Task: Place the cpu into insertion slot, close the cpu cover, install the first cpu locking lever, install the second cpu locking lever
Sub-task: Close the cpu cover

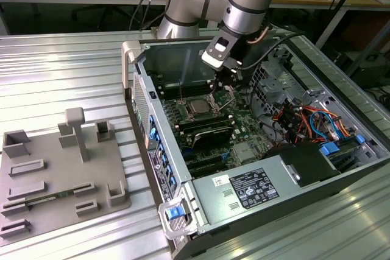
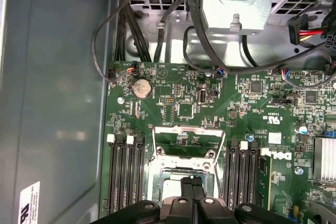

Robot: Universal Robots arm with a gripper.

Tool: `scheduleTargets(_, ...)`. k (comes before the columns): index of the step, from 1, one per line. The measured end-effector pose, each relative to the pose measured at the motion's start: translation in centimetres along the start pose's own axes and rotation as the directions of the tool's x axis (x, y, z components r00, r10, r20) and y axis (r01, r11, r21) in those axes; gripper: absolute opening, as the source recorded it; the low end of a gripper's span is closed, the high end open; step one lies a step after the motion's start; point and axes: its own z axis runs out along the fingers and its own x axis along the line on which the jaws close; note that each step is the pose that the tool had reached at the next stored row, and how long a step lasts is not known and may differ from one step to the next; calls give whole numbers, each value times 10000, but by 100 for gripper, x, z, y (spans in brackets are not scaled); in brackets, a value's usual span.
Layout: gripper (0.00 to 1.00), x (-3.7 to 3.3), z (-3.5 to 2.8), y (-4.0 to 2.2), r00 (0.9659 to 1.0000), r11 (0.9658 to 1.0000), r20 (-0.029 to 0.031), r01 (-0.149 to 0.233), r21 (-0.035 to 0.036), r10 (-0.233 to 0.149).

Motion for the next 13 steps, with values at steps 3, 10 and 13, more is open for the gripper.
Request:
scheduleTargets(3,11,-5,2,87,10000,10000,5,0,2,0)
scheduleTargets(10,11,-14,4,257,10000,10000,5,2,2,-2)
scheduleTargets(13,11,-17,-12,315,10000,10000,8,2,2,-2)
